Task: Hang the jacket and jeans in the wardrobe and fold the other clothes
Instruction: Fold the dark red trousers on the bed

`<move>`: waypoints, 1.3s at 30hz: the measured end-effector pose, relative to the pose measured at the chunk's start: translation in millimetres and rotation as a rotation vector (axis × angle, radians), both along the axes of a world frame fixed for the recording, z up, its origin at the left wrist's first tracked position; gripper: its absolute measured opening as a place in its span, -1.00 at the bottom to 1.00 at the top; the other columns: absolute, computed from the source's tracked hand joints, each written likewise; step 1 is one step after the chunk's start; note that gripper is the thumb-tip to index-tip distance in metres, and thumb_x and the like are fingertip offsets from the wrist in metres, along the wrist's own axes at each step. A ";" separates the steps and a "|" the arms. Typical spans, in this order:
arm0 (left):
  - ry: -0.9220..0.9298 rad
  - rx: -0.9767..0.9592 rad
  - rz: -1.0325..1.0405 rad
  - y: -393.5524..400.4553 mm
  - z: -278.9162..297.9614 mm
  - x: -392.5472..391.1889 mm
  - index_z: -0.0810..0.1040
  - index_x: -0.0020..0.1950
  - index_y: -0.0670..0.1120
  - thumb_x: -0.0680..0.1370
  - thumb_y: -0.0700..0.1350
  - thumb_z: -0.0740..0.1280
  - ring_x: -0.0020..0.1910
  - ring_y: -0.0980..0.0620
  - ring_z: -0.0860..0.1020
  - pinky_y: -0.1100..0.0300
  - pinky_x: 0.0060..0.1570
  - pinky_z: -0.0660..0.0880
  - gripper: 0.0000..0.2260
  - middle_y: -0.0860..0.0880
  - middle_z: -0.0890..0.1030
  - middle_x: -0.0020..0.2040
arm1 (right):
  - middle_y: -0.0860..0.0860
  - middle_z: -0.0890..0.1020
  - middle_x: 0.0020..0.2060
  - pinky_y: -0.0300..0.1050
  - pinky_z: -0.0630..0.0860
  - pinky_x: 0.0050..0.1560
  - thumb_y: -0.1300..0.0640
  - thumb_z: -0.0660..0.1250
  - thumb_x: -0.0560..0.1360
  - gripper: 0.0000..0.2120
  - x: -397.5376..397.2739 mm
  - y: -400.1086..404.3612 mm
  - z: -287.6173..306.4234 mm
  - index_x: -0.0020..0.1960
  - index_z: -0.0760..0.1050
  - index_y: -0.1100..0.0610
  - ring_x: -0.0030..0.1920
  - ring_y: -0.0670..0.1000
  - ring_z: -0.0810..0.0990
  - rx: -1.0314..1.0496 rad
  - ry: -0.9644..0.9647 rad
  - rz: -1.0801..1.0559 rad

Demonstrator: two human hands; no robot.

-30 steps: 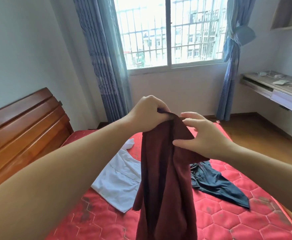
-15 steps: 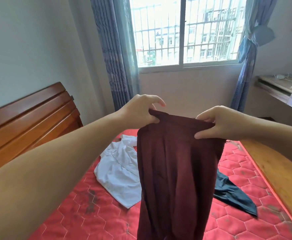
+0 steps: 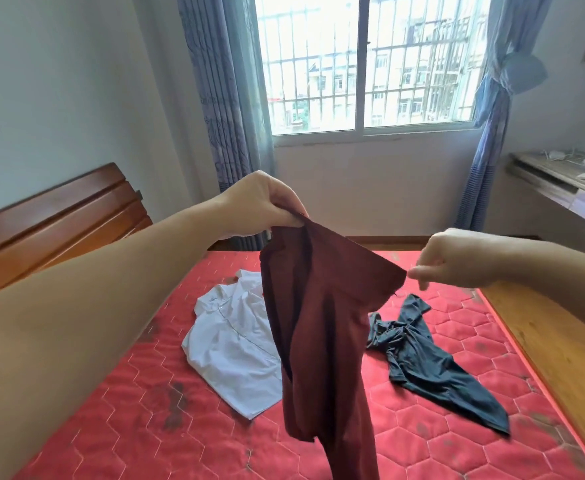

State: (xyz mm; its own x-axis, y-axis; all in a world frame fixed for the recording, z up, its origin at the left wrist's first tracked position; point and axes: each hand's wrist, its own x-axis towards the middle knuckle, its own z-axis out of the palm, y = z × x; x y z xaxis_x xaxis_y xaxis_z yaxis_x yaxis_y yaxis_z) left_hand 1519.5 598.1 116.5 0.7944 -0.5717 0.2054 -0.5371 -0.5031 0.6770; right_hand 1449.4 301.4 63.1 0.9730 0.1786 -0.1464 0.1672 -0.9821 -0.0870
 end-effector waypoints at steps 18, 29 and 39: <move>-0.207 -0.122 0.224 -19.8 -1.0 8.3 0.71 -0.17 -0.07 0.47 -0.29 0.40 -0.47 0.31 0.52 0.48 -0.41 0.39 -0.85 0.21 0.60 -0.45 | -0.05 0.65 -0.28 -0.10 0.54 -0.16 -0.02 0.38 0.36 -0.89 3.3 90.3 -23.3 -0.20 0.60 0.01 -0.20 0.09 0.62 0.479 -0.438 -0.195; -0.216 -0.061 0.193 -19.1 2.5 11.7 0.72 -0.15 -0.09 0.44 -0.32 0.36 -0.36 0.23 0.57 0.39 -0.31 0.51 -0.81 0.05 0.68 -0.29 | -0.03 0.60 -0.08 -0.06 0.42 -0.19 -0.08 0.13 0.52 -0.79 -10.9 96.4 -10.4 -0.13 0.42 0.03 -0.10 0.16 0.59 -0.215 -0.464 0.445; -0.236 0.023 0.144 14.9 -9.3 18.1 0.71 -0.10 -0.12 0.48 -0.24 0.45 -0.40 0.31 0.55 0.49 -0.33 0.42 -0.94 0.11 0.64 -0.32 | -0.17 0.53 -0.12 -0.25 0.42 -0.15 -0.13 0.37 0.41 -0.74 -6.0 23.5 28.1 -0.36 0.55 0.00 -0.24 -0.19 0.53 0.207 -0.429 0.294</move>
State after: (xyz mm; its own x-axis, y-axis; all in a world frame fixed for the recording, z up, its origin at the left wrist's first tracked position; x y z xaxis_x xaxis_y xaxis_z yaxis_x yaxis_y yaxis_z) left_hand 1537.6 612.9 107.2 0.7993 -0.4632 0.3829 -0.6008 -0.5996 0.5287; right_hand 1443.4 324.9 91.2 0.8423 0.4344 0.3192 0.4946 -0.8583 -0.1370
